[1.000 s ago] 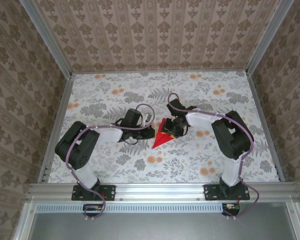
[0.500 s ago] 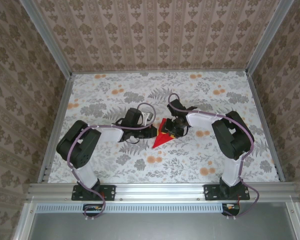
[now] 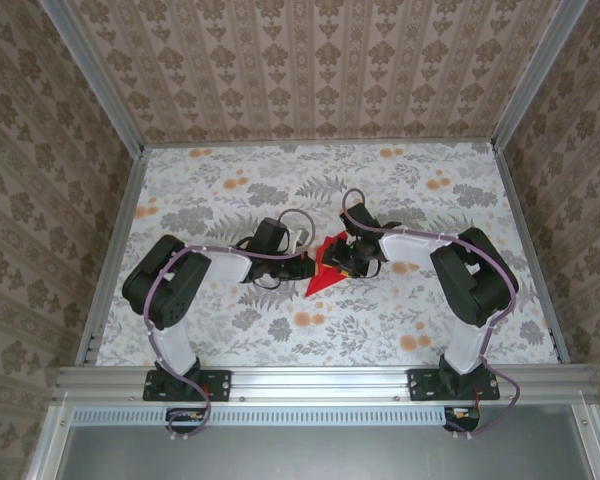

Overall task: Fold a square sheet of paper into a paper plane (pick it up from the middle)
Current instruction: Fourth fold the wing at the center of the table.

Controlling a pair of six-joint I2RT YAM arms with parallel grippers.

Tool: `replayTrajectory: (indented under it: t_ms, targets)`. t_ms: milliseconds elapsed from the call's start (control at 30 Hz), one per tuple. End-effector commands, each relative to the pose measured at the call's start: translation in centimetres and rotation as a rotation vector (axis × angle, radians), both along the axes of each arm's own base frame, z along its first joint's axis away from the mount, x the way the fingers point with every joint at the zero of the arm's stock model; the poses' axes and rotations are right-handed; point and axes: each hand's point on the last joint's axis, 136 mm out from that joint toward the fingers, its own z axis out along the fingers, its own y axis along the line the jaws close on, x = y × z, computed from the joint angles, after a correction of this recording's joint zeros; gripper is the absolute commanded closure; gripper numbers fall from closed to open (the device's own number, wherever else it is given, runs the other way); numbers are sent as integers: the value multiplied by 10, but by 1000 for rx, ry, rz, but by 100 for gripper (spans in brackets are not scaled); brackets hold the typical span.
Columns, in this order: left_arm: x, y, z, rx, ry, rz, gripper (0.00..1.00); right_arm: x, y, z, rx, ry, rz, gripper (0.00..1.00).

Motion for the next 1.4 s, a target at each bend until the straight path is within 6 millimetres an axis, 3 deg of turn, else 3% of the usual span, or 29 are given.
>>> replayTrajectory:
  t_ms: [0, 267, 400, 900, 1367]
  targets:
    - [1, -3, -4, 11, 11, -14, 96, -13, -11, -14, -27, 46, -14, 49]
    - [1, -4, -4, 9, 11, -21, 96, 2, 1, 29, 47, -79, 21, 48]
    - [1, -5, -4, 8, 11, -21, 96, 5, 0, 40, 40, -110, 29, 48]
    - [1, -5, -4, 11, 12, -25, 96, 18, -9, 10, -116, -35, 53, 42]
    - [2, -6, -3, 8, 11, -28, 96, 1, -32, -21, -275, 73, 75, 36]
